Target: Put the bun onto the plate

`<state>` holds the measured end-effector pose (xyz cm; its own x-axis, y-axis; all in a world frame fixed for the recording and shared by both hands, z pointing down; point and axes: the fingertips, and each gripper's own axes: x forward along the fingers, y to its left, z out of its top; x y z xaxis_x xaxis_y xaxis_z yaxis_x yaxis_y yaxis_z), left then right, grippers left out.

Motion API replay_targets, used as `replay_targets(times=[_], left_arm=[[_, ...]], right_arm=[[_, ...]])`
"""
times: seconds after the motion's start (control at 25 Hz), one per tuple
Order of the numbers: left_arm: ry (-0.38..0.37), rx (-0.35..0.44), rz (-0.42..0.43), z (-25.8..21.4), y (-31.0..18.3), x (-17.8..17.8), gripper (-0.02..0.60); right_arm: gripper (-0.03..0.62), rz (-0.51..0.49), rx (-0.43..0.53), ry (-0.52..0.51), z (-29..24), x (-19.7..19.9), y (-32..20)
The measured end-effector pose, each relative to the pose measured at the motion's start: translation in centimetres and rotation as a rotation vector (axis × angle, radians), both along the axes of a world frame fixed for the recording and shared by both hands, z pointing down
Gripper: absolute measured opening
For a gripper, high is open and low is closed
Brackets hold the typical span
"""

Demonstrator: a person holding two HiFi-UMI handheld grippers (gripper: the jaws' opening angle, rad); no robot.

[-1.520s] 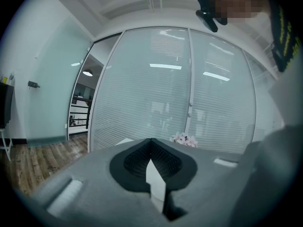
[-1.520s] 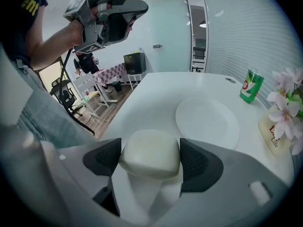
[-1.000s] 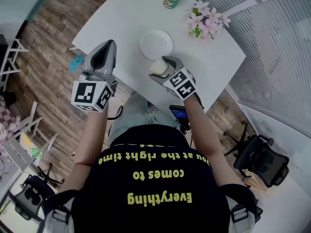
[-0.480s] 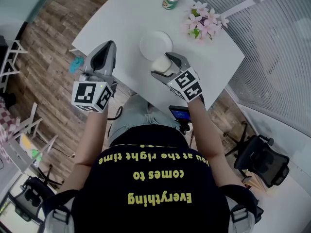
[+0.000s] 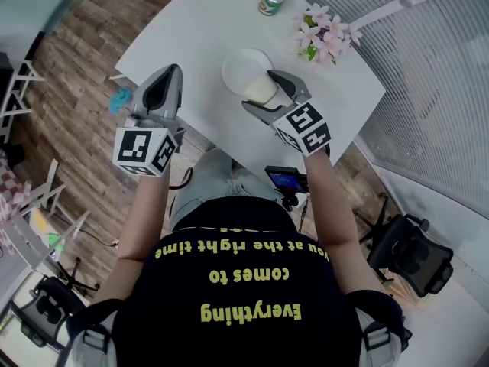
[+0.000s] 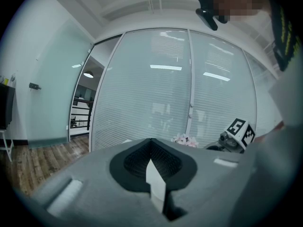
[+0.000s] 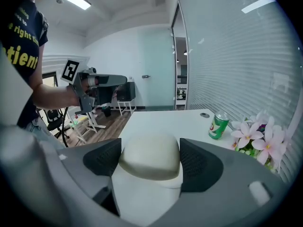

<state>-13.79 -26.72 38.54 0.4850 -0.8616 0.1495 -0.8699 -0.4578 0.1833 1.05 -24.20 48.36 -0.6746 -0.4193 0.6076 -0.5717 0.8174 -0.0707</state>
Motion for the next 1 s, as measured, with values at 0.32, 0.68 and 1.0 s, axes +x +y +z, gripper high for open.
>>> replay_targets(times=[0.32,0.68,1.0], left_arm=[[-0.003,0.000,-0.018,0.0,0.2,-0.9,-0.002],[-0.009,-0.004,-0.037,-0.1,0.3,-1.8,-0.002],[-0.033,0.001,-0.053,-0.2,0.5,-2.5,-0.002]], right_arm=[[0.391,0.001,0.049,0.002,-2.0,-0.2,-3.1],[0.391,0.014,0.047,-0.005,-1.1,-1.2,-5.6],[0.393,0.039,0.040,0.013,1.5,-1.3,-7.7]])
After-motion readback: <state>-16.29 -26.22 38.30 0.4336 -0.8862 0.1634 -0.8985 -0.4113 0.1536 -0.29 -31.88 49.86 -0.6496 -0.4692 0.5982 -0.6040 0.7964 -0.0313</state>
